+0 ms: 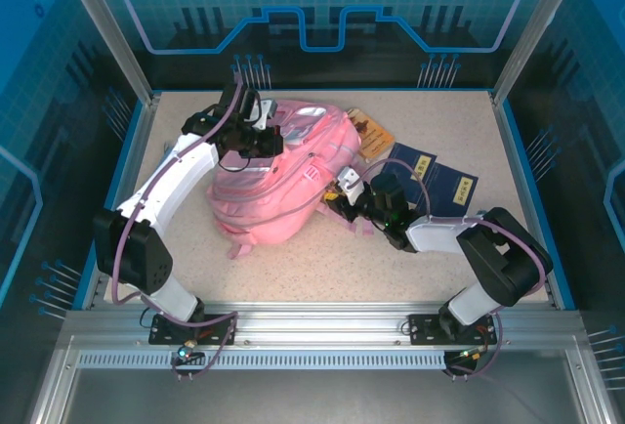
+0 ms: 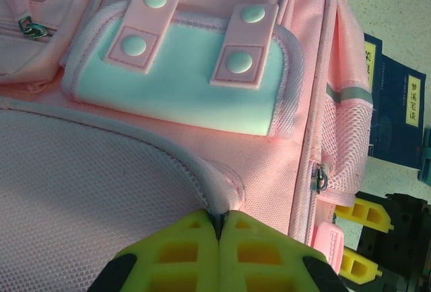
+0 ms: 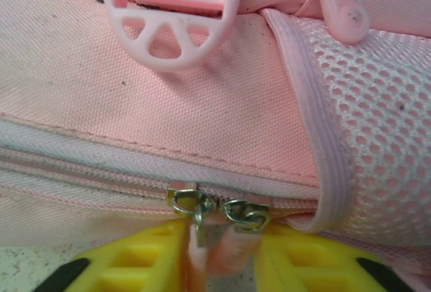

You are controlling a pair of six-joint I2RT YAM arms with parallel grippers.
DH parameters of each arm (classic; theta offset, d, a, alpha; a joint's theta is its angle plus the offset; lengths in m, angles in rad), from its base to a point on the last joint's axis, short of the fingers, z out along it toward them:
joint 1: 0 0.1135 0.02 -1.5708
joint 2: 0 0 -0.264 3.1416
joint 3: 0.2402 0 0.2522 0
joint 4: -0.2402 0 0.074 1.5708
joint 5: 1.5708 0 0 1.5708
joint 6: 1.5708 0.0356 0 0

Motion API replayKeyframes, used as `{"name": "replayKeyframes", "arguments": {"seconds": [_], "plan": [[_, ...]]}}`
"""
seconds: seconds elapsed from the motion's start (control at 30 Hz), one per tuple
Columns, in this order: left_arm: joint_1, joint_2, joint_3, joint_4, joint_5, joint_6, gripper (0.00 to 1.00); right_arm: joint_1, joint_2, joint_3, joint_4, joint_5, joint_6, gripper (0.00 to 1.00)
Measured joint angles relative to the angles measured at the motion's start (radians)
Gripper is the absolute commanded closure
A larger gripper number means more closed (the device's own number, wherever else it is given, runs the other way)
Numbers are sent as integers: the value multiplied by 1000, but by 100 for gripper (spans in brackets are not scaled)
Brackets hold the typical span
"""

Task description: Pack the student bag

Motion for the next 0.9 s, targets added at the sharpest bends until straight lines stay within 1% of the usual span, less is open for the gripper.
{"name": "replayKeyframes", "arguments": {"seconds": [0.13, 0.27, 0.3, 0.67, 0.9], "plan": [[1, 0, -1, 0, 2, 0, 100, 2, 0, 2, -2, 4, 0, 87], [1, 0, -5, 10, 1, -5, 100, 14, 0, 12, -14, 11, 0, 99], [1, 0, -8, 15, 0, -8, 100, 19, 0, 14, -18, 18, 0, 100], [1, 1, -14, 29, -27, -65, 100, 88, -26, 15, -85, 127, 0, 100], [-10, 16, -27, 81, -49, -117, 100, 189, -52, 15, -146, 245, 23, 100]]}}
